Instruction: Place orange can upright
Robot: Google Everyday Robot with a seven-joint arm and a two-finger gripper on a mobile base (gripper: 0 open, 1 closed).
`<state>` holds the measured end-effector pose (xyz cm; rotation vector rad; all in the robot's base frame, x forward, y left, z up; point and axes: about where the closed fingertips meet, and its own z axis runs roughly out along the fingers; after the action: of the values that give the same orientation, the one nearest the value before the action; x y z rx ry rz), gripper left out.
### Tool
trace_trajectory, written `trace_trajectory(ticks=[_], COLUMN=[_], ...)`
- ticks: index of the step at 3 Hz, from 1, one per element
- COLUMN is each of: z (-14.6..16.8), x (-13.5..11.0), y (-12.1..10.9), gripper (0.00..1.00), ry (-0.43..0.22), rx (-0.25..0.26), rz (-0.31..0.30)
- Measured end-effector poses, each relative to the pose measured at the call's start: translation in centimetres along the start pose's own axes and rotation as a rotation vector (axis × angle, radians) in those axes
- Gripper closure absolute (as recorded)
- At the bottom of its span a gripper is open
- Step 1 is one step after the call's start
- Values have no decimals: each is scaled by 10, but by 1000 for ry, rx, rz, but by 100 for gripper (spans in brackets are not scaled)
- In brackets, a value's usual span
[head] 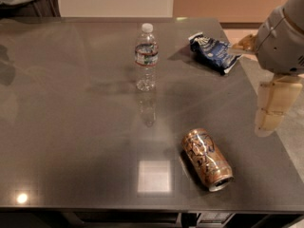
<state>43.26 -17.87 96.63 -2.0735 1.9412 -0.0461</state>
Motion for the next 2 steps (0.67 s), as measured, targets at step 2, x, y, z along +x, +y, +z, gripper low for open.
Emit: trace_trajectory(ticks=[2], z=[26], x=[-34], y=[18], gripper=[0], ry=[-104], rx=[-81], rz=[-396])
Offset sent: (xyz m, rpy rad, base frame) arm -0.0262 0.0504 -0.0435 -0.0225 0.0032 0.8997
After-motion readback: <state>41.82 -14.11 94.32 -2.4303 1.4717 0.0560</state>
